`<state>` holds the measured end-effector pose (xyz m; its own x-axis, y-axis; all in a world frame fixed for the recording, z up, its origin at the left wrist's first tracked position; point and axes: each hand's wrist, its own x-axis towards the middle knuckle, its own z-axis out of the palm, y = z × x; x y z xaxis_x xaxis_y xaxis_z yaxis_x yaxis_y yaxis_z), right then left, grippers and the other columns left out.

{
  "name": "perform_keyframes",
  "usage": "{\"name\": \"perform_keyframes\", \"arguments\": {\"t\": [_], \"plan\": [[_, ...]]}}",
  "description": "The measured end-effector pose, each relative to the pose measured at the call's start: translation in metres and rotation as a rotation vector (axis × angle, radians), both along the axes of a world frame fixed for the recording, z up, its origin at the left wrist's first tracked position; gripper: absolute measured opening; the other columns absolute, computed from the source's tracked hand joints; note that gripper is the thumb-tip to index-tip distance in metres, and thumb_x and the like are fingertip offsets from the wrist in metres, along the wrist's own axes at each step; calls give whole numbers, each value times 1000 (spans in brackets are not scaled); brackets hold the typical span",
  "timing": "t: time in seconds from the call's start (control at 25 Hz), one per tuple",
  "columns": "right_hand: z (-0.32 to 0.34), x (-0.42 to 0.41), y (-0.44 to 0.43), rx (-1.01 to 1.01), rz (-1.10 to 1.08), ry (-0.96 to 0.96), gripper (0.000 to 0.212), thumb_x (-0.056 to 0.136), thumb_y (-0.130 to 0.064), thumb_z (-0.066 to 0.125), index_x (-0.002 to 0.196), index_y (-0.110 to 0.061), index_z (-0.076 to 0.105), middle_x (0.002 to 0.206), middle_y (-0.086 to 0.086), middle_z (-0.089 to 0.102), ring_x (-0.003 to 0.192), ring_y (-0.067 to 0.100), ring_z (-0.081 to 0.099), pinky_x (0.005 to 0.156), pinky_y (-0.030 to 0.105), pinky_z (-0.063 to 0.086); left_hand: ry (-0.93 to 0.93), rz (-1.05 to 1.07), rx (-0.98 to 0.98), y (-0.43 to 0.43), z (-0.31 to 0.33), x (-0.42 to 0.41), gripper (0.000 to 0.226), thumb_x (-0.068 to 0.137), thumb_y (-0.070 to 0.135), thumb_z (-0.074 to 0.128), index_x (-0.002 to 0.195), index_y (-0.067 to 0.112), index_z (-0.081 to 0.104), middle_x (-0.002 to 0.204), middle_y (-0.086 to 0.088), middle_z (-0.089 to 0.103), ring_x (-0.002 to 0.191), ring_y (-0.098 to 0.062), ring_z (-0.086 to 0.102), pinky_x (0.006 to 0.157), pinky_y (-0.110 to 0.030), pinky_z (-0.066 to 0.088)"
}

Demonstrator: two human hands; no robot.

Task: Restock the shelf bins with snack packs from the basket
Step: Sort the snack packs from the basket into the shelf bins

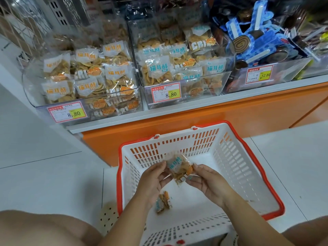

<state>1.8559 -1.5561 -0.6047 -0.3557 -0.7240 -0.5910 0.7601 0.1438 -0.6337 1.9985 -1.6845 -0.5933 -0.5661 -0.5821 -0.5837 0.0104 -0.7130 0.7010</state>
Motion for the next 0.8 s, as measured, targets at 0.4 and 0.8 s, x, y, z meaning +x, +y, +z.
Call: {"name": "perform_keyframes", "arguments": {"t": [0.4,0.8], "plan": [[-3,2,3,47,-9,-34,19,82,-17,64,87,1,64,98,26,70,81,31,72,68,32,61,-124,-45,-57,-1,-1,-3,15,93,21,63,106,15,67,102,-10,74,95,-27,72,86,-46,58],[79,-16,-25,14,89,544,29,90,-12,63,117,-22,64,101,3,74,98,22,70,88,37,54,-183,-166,-499,-28,75,-26,12,91,25,66,98,20,74,95,-4,73,87,-19,71,73,-34,61]]}}
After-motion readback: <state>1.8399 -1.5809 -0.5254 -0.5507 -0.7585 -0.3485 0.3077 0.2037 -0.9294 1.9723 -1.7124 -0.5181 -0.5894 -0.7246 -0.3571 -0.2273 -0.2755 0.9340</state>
